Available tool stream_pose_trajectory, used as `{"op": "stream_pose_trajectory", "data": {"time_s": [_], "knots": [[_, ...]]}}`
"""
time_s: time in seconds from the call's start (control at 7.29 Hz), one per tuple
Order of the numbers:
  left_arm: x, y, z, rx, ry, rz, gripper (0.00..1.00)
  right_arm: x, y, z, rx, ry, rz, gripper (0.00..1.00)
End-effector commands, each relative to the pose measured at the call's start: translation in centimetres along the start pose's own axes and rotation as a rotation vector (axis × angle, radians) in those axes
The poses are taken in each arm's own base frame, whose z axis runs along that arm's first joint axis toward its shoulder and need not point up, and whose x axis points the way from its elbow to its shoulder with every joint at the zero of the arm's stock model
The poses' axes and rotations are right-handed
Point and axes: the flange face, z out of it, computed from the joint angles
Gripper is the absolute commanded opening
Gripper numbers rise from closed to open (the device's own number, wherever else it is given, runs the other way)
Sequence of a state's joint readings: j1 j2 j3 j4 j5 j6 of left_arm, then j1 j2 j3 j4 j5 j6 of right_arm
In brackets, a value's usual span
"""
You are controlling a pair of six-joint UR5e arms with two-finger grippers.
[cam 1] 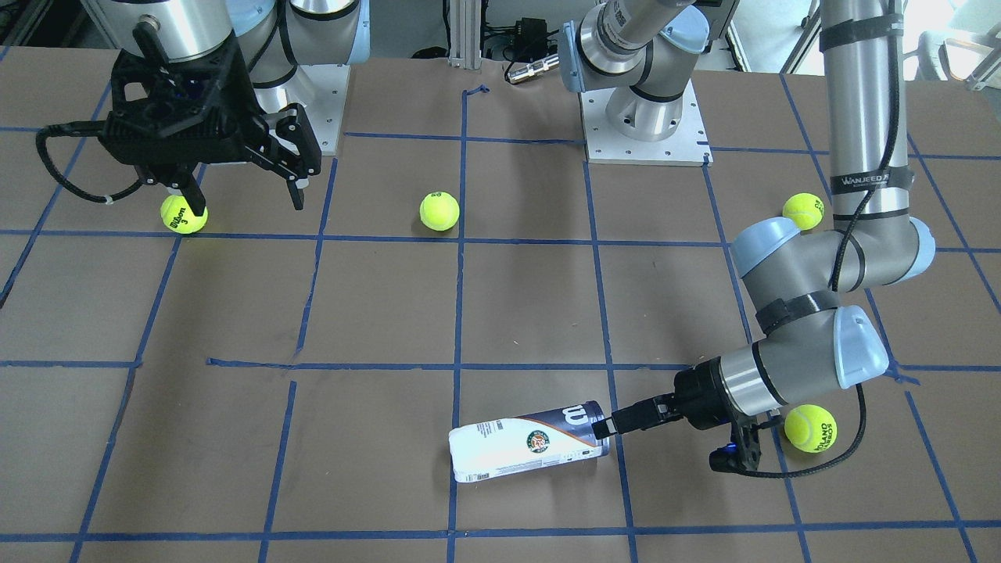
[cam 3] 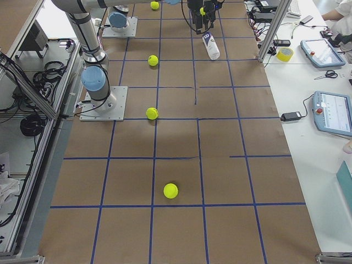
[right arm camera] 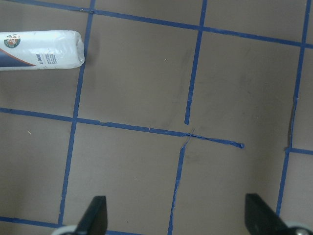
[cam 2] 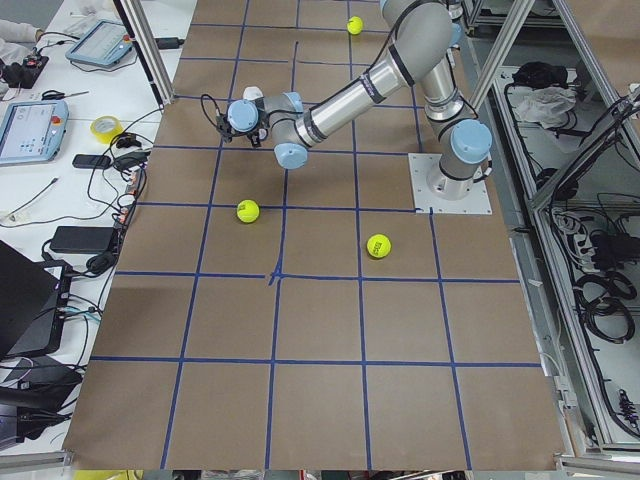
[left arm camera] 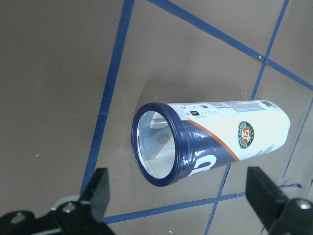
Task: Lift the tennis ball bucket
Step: 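Close the left gripper on the open end of the lying can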
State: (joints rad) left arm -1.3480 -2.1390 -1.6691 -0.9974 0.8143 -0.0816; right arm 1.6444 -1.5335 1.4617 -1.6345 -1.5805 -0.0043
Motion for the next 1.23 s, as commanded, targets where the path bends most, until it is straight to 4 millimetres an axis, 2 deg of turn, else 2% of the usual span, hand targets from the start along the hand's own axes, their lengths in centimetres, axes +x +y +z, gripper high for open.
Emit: {"op": "stream_pose_trajectory", "data": {"time_s": [0.0,0.27,0.55,0.69,0.82,0.96,1.1], "knots": [[-0.3,-0.2,1.6,-0.020,0.046,-0.007,1.00,0.8,0.2,-0.3,0.011,0.013,0.142,1.00],[-0.4,-0.2,2.4,-0.038,0.113,-0.021,1.00,1.2,1.0,-1.2,0.023,0.061,0.140,1.00],[-0.7,-0.2,3.4,-0.053,0.112,-0.026,0.98,1.2,1.3,-0.6,0.013,0.057,0.127,1.00],[0.0,0.3,4.3,-0.067,0.109,-0.015,0.86,1.1,1.3,-0.7,0.014,0.056,0.124,1.00],[0.4,0.5,4.7,-0.073,0.107,-0.008,0.73,1.0,1.3,-0.7,0.014,0.047,0.124,1.00],[0.4,0.4,4.7,-0.072,0.106,-0.009,0.15,1.1,1.3,-0.7,0.014,0.045,0.126,1.00],[0.4,0.5,4.7,-0.073,0.109,-0.009,0.00,1.1,1.3,-0.6,0.012,0.045,0.126,1.00]]}}
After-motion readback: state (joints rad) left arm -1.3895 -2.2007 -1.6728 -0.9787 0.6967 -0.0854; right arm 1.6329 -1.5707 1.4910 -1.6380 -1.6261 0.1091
